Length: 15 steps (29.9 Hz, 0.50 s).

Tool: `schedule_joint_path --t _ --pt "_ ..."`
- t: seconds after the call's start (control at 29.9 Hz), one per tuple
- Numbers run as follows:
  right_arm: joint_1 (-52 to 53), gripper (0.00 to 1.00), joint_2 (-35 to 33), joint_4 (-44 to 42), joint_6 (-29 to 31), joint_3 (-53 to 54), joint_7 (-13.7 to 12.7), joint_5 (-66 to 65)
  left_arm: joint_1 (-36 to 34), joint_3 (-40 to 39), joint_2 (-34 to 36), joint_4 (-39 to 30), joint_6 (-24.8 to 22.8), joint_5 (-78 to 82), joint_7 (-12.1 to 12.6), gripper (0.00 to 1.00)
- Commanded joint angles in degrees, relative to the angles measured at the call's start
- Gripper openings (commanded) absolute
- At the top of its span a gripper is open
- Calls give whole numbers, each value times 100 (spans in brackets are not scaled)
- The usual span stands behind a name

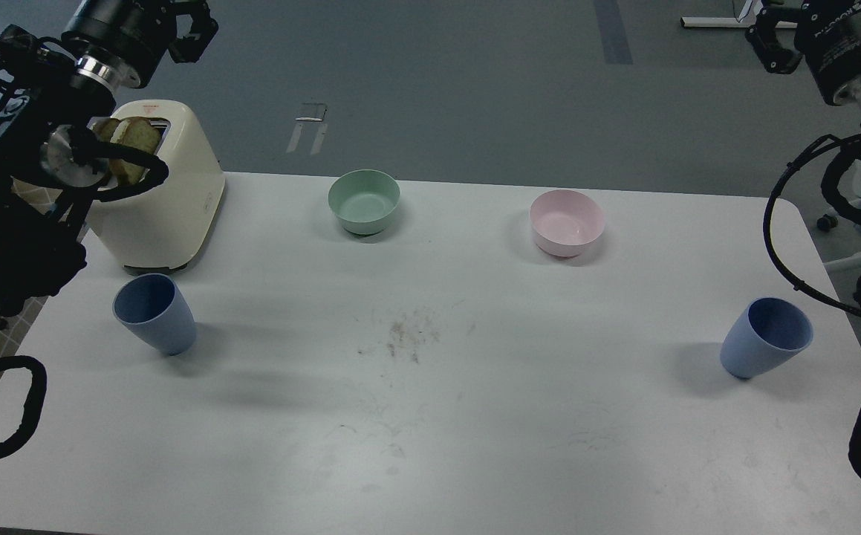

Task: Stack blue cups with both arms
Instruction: 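Move the left gripper down toward the blue cup near it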

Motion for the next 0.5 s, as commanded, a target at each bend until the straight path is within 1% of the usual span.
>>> schedule_joint_path --t 0.0,0.2,0.47 --pt "5 100 -32 -1 136 4 0 214 2 -31 8 -2 -16 -15 -8 98" --pt "-13 100 -68 8 171 -5 0 214 3 -75 43 -2 -25 -24 -34 98" --pt "-13 100 -120 17 171 83 -9 222 -15 -84 34 -2 -25 -33 19 98"
